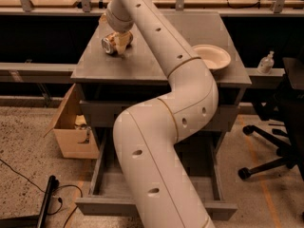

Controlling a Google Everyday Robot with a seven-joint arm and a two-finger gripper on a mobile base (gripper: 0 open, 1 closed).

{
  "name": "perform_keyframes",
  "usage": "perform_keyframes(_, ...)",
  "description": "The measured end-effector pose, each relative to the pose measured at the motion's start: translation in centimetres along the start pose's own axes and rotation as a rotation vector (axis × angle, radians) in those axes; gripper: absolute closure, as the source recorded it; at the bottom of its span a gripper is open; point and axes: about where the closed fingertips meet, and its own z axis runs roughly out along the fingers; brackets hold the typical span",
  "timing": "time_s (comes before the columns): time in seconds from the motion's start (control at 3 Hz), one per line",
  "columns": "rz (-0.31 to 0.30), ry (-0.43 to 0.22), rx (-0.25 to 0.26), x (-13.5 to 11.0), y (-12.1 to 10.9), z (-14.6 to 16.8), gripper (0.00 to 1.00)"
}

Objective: Place orange can into middle drawer

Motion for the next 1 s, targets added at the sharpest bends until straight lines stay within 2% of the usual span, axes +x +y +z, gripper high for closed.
perform_keyframes(0.33, 0.001, -0.008, -0.005, -0.37, 0.11, 0.95, 0.28)
perform_keyframes(0.67, -0.002, -0.016, -0.011, -0.59, 0.32, 1.4, 0.46)
perform_keyframes(1.0, -0.015, -0.04, -0.031, -1.19, 0.88, 1.71, 0.69)
